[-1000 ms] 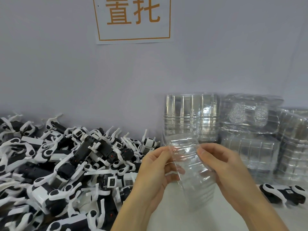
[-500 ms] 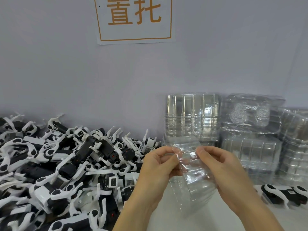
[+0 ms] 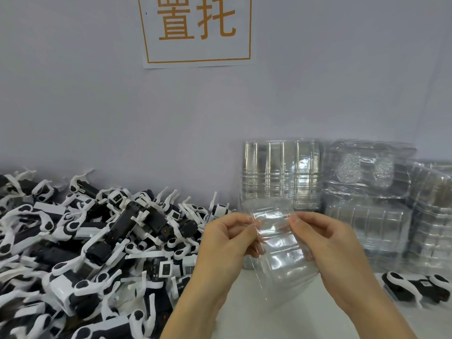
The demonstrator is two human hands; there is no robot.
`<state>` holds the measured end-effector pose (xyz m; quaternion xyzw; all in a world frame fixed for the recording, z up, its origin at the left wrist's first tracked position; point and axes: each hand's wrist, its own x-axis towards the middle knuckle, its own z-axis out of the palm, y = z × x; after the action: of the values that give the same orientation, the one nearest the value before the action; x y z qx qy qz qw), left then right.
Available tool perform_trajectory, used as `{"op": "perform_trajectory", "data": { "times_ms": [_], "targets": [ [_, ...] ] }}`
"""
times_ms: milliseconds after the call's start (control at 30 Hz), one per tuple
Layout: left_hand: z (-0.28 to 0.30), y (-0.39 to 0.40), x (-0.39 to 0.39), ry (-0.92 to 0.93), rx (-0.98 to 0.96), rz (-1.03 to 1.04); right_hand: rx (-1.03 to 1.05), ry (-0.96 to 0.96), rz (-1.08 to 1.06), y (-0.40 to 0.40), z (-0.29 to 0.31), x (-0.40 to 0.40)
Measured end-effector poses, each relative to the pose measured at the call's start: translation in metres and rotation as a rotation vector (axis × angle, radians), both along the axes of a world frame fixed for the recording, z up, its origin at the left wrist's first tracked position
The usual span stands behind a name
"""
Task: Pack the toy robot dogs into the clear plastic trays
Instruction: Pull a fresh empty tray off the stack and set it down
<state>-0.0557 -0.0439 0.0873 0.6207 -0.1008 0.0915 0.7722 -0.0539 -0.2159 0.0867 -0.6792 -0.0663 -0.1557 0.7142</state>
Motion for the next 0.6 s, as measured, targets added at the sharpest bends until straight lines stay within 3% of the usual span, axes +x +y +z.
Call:
{"op": "perform_trajectory", "data": {
  "times_ms": [300, 600],
  "targets": [
    [0.006, 0.031, -0.001, 0.021, -0.082, -0.015, 0.078, 0.048, -0.107, -0.029, 0.01, 0.0],
    [-0.009, 0.071, 0.012, 0.221, -0.215, 0.158, 0.188, 0.036, -0.122, -0.052, 0.019, -0.008]
  ]
}}
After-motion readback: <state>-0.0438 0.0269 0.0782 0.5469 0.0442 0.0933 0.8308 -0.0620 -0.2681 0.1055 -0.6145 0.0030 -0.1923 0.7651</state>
